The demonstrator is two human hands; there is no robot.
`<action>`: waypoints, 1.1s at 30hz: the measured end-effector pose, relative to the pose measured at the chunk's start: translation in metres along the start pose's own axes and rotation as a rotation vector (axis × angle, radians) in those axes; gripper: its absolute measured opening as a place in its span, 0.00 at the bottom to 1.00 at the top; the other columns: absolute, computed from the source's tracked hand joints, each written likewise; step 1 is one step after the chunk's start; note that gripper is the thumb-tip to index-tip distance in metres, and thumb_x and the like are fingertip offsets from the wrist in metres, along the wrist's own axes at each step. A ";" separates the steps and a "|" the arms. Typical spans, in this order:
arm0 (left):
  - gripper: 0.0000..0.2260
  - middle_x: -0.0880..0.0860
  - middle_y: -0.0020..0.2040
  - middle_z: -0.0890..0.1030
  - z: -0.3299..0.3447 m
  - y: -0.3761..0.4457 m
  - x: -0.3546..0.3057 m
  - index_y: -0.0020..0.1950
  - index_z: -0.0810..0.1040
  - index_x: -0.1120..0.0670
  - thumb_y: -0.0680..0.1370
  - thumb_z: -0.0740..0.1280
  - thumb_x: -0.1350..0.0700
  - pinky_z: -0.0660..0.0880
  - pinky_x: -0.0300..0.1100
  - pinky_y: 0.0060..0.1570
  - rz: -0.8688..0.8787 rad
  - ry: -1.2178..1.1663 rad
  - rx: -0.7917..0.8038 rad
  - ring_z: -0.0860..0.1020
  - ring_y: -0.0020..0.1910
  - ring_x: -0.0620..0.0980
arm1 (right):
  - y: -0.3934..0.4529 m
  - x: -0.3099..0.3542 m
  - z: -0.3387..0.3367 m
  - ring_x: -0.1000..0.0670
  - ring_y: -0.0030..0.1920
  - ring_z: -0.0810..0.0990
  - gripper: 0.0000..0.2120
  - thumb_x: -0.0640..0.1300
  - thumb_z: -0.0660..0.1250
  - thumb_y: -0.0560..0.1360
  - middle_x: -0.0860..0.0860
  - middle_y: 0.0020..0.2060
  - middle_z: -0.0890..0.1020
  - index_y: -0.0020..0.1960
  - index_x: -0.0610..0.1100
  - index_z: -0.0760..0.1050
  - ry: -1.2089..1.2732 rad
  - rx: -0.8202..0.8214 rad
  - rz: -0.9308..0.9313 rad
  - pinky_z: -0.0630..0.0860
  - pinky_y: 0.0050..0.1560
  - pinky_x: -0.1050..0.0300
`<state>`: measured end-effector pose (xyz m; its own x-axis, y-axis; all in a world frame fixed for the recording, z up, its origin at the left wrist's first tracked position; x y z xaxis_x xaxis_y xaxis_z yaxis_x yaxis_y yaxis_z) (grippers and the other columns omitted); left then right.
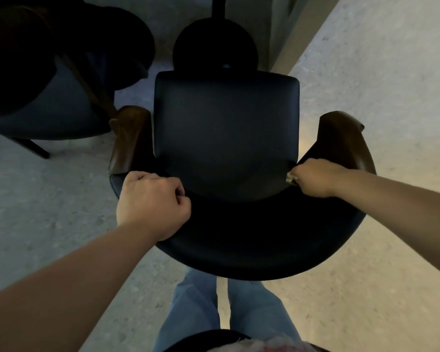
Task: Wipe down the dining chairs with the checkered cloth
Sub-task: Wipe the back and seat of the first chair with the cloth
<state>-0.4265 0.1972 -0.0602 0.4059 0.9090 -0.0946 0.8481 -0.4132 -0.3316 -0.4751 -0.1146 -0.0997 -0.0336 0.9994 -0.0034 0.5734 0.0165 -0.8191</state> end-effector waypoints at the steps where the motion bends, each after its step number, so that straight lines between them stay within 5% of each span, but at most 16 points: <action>1: 0.11 0.43 0.29 0.74 0.000 0.000 0.000 0.39 0.78 0.43 0.72 0.56 0.44 0.64 0.43 0.58 0.002 0.005 0.001 0.75 0.37 0.44 | -0.004 0.009 0.003 0.44 0.43 0.79 0.08 0.40 0.60 0.76 0.44 0.49 0.80 0.51 0.44 0.76 0.018 -0.016 -0.011 0.74 0.43 0.57; 5: 0.12 0.43 0.29 0.73 0.001 0.000 0.000 0.38 0.76 0.44 0.72 0.55 0.44 0.66 0.44 0.57 0.012 0.018 0.003 0.75 0.36 0.45 | -0.026 0.068 0.013 0.42 0.51 0.80 0.08 0.41 0.60 0.75 0.44 0.50 0.82 0.50 0.47 0.77 0.250 -0.035 -0.089 0.77 0.49 0.55; 11: 0.10 0.43 0.29 0.73 0.003 0.002 0.000 0.38 0.75 0.44 0.74 0.57 0.44 0.64 0.44 0.56 0.022 0.036 0.033 0.73 0.36 0.45 | -0.065 0.155 0.006 0.40 0.52 0.79 0.10 0.43 0.58 0.79 0.43 0.51 0.82 0.56 0.44 0.76 0.596 -0.303 -0.168 0.74 0.46 0.53; 14: 0.11 0.44 0.31 0.75 0.001 0.001 -0.001 0.39 0.76 0.45 0.74 0.57 0.43 0.64 0.44 0.56 0.029 0.024 0.052 0.75 0.38 0.45 | -0.096 0.154 0.012 0.45 0.50 0.79 0.11 0.42 0.59 0.80 0.47 0.52 0.81 0.59 0.43 0.76 0.552 -0.388 -0.226 0.73 0.49 0.53; 17: 0.10 0.44 0.31 0.76 -0.001 -0.001 -0.001 0.38 0.76 0.45 0.74 0.57 0.45 0.65 0.44 0.57 0.028 -0.025 0.044 0.74 0.37 0.46 | -0.129 0.126 0.020 0.48 0.45 0.83 0.14 0.36 0.74 0.69 0.47 0.47 0.84 0.54 0.40 0.80 0.308 -0.556 -0.267 0.77 0.44 0.59; 20: 0.09 0.44 0.30 0.74 -0.003 -0.001 0.000 0.37 0.73 0.45 0.75 0.57 0.47 0.66 0.43 0.57 0.045 -0.049 0.029 0.71 0.34 0.45 | -0.145 0.088 0.037 0.43 0.43 0.85 0.22 0.28 0.79 0.58 0.43 0.45 0.85 0.50 0.37 0.82 0.266 -0.722 -0.121 0.80 0.39 0.52; 26: 0.09 0.44 0.39 0.79 -0.006 -0.004 -0.002 0.50 0.78 0.46 0.77 0.59 0.50 0.65 0.42 0.54 0.117 -0.075 0.062 0.77 0.40 0.45 | -0.144 0.048 0.058 0.32 0.52 0.81 0.23 0.26 0.76 0.63 0.36 0.53 0.81 0.57 0.31 0.78 0.282 -0.835 0.117 0.78 0.47 0.39; 30: 0.17 0.50 0.61 0.79 -0.009 0.002 -0.025 0.67 0.71 0.49 0.79 0.61 0.53 0.74 0.46 0.55 0.097 -0.270 0.285 0.79 0.55 0.53 | -0.141 0.035 0.057 0.36 0.59 0.78 0.19 0.32 0.64 0.76 0.38 0.61 0.78 0.67 0.36 0.72 0.750 -0.926 0.382 0.73 0.60 0.49; 33: 0.20 0.52 0.65 0.76 -0.015 0.008 -0.074 0.71 0.67 0.50 0.79 0.63 0.52 0.74 0.49 0.62 0.159 -0.522 0.392 0.76 0.62 0.51 | -0.134 0.029 0.047 0.38 0.58 0.78 0.18 0.33 0.61 0.78 0.38 0.60 0.78 0.67 0.34 0.71 0.901 -1.110 0.426 0.71 0.58 0.55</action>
<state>-0.4450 0.1261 -0.0416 0.2141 0.7867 -0.5790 0.5657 -0.5831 -0.5831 -0.5915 -0.0893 -0.0166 0.5590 0.6098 0.5618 0.7386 -0.6741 -0.0032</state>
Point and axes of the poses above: each hand's wrist, its own y-axis towards the middle knuckle, its own z-axis out of the palm, x = y × z, the point moved 2 cm from there along y, towards the middle knuckle
